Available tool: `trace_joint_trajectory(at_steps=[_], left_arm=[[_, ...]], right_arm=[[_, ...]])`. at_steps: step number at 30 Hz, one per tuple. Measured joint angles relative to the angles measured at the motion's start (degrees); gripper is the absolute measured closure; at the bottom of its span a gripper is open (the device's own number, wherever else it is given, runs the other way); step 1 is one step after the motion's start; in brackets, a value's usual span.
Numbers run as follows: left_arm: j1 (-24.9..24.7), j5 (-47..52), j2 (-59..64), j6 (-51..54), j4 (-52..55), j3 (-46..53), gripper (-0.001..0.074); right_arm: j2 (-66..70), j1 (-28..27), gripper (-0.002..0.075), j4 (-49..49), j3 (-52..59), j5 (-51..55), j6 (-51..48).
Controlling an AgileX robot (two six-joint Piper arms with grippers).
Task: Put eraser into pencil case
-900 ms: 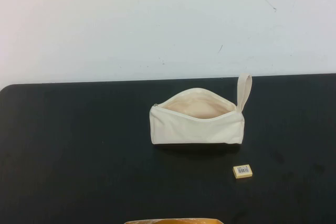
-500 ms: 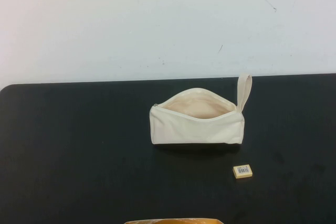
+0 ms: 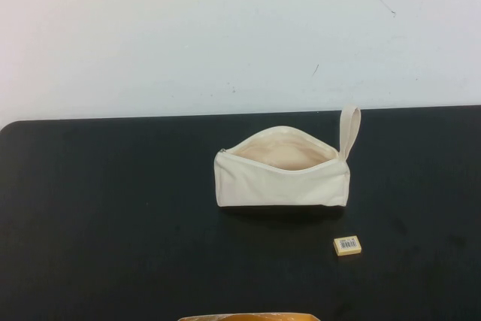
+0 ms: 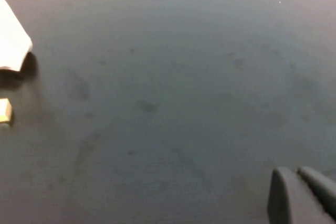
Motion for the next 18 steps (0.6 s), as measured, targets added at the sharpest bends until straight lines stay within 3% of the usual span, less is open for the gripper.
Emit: trace_joint_trajectory(at_steps=[4,12,18], left_arm=[[0.00,0.00,0.00,0.00,0.00,0.00,0.0737],[0.00,0.00,0.00,0.00,0.00,0.00,0.0737],[0.00,0.00,0.00,0.00,0.00,0.00,0.0737]], right_arm=[[0.00,0.00,0.0727,9.55,0.00,-0.10,0.18],[0.00,0.00,0.0727,43.75,0.11,-4.54,4.38],[0.00,0.00,0.0727,50.73,0.11,-7.73,1.20]])
